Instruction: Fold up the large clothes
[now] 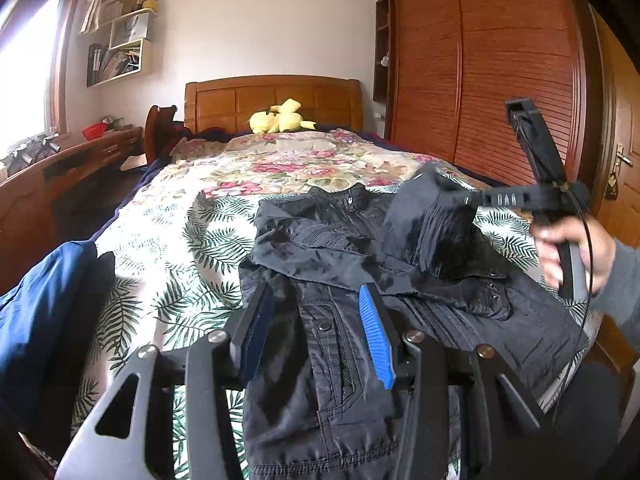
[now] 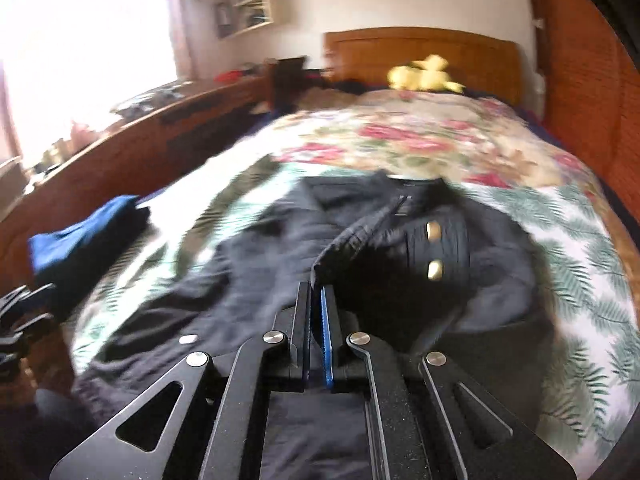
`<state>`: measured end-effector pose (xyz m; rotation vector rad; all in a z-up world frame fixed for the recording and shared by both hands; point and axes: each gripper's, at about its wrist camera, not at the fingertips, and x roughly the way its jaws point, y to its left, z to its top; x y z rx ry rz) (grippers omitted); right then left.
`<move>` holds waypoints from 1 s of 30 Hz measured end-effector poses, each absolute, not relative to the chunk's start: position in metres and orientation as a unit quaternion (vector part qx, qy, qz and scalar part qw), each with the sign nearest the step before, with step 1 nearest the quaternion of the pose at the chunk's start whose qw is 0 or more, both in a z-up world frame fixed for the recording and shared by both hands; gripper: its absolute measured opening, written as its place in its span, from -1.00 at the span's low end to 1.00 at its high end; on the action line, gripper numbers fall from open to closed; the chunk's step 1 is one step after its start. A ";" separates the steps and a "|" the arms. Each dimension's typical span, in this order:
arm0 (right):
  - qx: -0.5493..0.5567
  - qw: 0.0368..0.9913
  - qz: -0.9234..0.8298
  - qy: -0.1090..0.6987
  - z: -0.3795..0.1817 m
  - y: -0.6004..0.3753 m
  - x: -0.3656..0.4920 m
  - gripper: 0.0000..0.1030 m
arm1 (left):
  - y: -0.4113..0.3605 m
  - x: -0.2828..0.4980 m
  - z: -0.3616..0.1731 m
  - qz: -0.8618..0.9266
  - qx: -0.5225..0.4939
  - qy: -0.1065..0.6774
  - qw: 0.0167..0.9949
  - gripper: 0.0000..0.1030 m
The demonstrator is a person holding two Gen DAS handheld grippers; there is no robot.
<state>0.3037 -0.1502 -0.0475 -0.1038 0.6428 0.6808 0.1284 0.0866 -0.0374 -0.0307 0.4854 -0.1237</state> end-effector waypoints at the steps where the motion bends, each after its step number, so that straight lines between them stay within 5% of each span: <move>1: -0.054 0.887 0.336 0.311 -0.050 -0.143 0.298 -0.96 | 0.086 0.129 -0.037 -0.061 -0.015 0.240 0.969 -0.15; 9: -0.091 0.858 0.377 0.337 -0.081 -0.112 0.255 -0.86 | 0.081 0.133 -0.040 -0.063 -0.012 0.244 0.968 -0.15; 15: -0.101 0.866 0.366 0.325 -0.086 -0.129 0.237 -0.13 | 0.076 0.139 -0.043 -0.067 -0.009 0.252 0.965 -0.15; 30: -0.120 0.890 0.246 0.366 -0.152 -0.212 0.268 -0.11 | 0.035 0.160 -0.069 -0.094 0.009 0.298 0.950 -0.15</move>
